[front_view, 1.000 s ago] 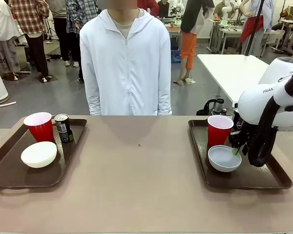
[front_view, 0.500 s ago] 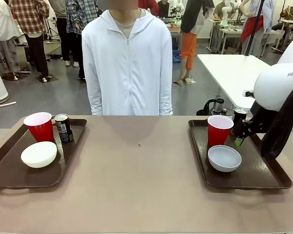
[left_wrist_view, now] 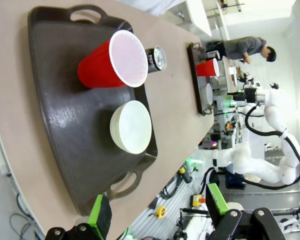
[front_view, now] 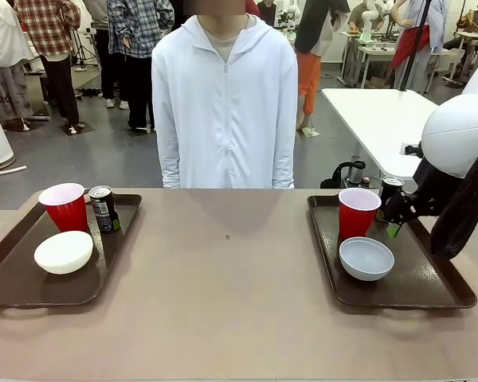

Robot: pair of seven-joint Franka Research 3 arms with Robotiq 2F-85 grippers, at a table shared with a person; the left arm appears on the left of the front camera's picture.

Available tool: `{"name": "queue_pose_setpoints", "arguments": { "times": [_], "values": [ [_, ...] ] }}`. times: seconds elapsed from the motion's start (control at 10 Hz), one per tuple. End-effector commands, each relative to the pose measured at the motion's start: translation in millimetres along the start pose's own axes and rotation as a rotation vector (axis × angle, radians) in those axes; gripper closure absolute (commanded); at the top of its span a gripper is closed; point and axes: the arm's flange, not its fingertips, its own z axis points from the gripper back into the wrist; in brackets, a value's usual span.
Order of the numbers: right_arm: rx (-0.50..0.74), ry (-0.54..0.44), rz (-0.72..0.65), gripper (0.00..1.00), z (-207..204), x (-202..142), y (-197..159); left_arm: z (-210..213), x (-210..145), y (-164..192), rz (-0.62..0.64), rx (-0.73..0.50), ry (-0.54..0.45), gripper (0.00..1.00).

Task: Prepare tableware on both trays.
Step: Pick up a Picnic Bowl from the table and place it on a Handle tray.

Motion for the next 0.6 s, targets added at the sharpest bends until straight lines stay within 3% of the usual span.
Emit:
{"name": "queue_pose_setpoints", "arguments": {
  "times": [0.0, 0.5],
  "values": [
    [-0.001, -0.012, 0.001, 0.0, -4.0, 3.8, 0.5, -0.5, -2.6, -2.4, 0.013, 0.015, -0.002, 0.0],
    [-0.001, -0.012, 0.001, 0.0, -4.0, 3.8, 0.5, -0.5, -2.6, -2.4, 0.013, 0.015, -0.002, 0.0]
  ]
}}
